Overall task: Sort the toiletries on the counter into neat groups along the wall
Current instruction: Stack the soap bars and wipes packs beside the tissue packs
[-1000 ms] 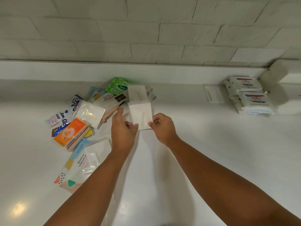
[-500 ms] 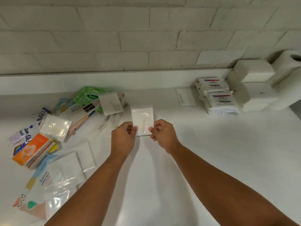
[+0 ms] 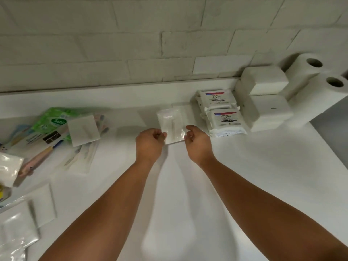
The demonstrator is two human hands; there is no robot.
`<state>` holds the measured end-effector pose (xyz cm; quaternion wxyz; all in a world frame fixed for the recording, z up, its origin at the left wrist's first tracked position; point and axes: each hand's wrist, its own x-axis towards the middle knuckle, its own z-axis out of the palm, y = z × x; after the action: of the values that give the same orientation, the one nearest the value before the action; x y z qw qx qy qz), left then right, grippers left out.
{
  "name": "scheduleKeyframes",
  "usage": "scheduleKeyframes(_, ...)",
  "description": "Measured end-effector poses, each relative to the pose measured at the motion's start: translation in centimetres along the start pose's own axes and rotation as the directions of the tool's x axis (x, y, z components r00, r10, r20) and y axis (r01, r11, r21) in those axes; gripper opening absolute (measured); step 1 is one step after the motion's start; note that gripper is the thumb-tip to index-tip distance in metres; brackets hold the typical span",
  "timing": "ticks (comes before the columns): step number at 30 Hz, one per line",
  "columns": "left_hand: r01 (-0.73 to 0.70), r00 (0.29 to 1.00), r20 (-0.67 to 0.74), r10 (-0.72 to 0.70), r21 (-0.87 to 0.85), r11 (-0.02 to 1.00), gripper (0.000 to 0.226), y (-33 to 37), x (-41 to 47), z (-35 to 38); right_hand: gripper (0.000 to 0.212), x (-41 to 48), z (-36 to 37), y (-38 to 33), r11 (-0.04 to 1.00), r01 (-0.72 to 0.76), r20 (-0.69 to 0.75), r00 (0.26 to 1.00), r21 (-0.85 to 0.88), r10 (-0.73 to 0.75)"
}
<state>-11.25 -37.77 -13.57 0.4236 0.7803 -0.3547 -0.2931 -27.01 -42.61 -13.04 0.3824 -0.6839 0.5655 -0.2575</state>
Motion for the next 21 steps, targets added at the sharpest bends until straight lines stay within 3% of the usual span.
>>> scheduleKeyframes(4,-0.014,1.0,0.025,0.012,0.047,0.999,0.021,1.4,2.3,1.9,0.054,0.7,-0.1,1.3,0.948,0.199,-0.03,0.977,-0.247,-0.213)
scheduleKeyframes(12,-0.072,0.997,0.045,0.066,0.133,0.989,0.02,3.6,5.8,4.2,0.069,2.5,0.0,3.4,0.921,0.225,0.026,0.973,-0.318,-0.229)
scheduleKeyframes(21,-0.101,0.994,0.052,0.091,0.245,0.964,0.022,4.3,7.4,5.0,0.063,3.3,1.4,3.9,0.83,0.233,0.063,0.97,-0.507,-0.234)
